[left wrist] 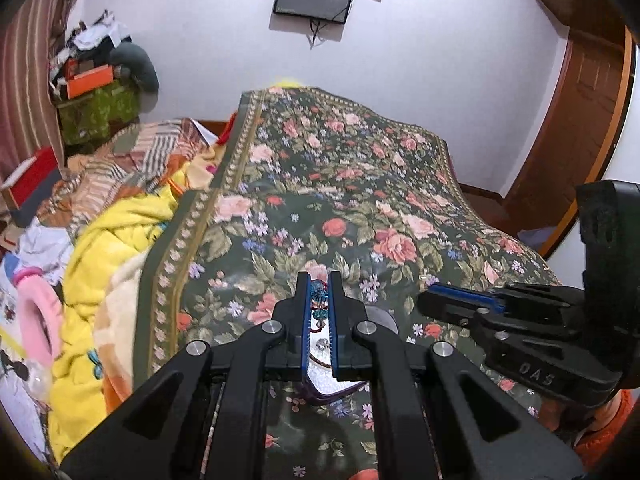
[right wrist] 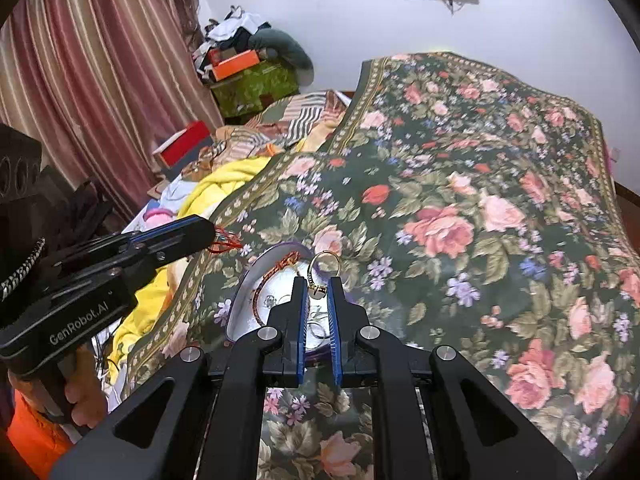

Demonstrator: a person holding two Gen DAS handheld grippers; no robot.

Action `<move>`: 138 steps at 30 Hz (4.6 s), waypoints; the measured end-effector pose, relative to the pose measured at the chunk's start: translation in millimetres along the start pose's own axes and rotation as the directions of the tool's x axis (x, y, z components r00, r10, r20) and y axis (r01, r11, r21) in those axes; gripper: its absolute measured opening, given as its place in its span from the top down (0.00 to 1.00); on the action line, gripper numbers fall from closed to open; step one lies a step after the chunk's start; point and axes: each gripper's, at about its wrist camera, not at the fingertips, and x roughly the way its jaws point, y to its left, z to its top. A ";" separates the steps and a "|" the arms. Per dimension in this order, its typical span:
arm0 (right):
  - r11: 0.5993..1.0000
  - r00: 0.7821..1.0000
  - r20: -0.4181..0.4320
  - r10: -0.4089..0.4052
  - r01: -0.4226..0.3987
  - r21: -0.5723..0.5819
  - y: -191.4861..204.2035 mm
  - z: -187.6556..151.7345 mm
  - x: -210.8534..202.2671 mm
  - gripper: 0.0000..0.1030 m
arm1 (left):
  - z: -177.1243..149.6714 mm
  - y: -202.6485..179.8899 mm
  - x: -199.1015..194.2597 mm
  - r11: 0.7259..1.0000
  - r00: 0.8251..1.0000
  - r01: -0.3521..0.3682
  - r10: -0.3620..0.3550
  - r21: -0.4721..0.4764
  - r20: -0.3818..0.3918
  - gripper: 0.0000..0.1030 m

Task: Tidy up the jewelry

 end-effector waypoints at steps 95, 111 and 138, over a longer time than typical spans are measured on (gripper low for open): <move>0.970 0.760 0.622 -0.188 0.245 -0.005 94.9 -38.6 -216.6 0.00 | -28.2 -67.1 -238.6 0.982 0.832 -0.186 0.160 -0.005 0.531 0.06; 0.971 0.772 0.607 -0.187 0.239 -0.004 92.4 -37.3 -216.0 0.00 | -27.3 -65.8 -230.5 0.982 0.842 -0.187 0.164 -0.008 0.514 0.04; 0.968 0.773 0.606 -0.188 0.251 -0.019 99.2 -37.1 -215.3 0.00 | -27.8 -58.6 -227.8 0.987 0.857 -0.159 0.152 -0.029 0.493 0.00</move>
